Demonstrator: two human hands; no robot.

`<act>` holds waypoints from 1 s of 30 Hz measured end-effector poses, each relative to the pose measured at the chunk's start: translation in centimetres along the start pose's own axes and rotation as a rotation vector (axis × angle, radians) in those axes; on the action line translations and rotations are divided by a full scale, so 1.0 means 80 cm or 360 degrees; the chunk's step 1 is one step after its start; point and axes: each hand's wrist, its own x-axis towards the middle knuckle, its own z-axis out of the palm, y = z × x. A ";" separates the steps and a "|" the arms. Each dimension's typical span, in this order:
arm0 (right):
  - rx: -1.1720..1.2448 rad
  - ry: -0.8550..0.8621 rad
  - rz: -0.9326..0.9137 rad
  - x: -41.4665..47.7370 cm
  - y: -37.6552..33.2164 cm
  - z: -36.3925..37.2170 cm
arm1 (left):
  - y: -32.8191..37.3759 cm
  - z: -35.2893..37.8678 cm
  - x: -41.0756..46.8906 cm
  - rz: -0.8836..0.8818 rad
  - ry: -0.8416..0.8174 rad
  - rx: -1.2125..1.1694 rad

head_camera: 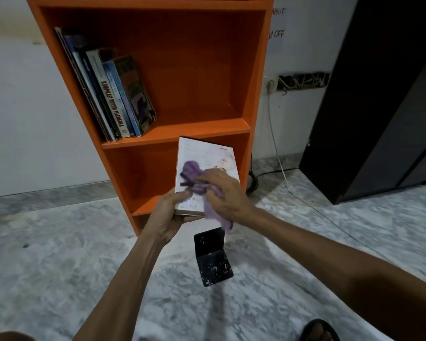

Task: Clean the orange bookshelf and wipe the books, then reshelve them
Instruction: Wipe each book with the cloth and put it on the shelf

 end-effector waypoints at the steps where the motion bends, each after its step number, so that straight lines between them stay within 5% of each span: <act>1: -0.0036 0.0057 0.0045 0.012 0.009 -0.004 | 0.003 -0.003 -0.001 -0.0025 -0.0014 0.0006; 7: -0.0300 0.0099 0.0451 0.089 0.068 -0.047 | 0.001 -0.015 -0.005 -0.0035 -0.0080 -0.0058; 11: -0.0235 0.0181 0.1099 0.097 0.109 -0.075 | 0.000 -0.020 -0.008 -0.0029 -0.0056 -0.0163; 15: 0.1168 0.0240 0.1755 0.066 0.096 -0.076 | 0.012 -0.017 0.004 -0.0049 0.0021 -0.0322; 19: 0.1846 -0.0110 0.1376 0.054 0.051 -0.077 | 0.022 -0.006 0.020 -0.0125 -0.0029 -0.0461; 22: 0.1820 -0.0166 0.1185 0.062 0.036 -0.081 | 0.025 -0.001 0.020 -0.0187 -0.0028 -0.0149; 25: 0.0881 0.0028 0.0739 0.065 0.029 -0.082 | 0.029 0.000 0.020 -0.0231 -0.0028 0.0218; 27: 0.0037 0.0072 0.0122 0.063 0.022 -0.077 | 0.036 -0.003 0.023 -0.0327 -0.0069 -0.0192; 30: -0.0551 -0.0199 -0.0489 0.054 0.014 -0.067 | 0.051 -0.015 0.026 -0.0304 -0.0200 -0.0833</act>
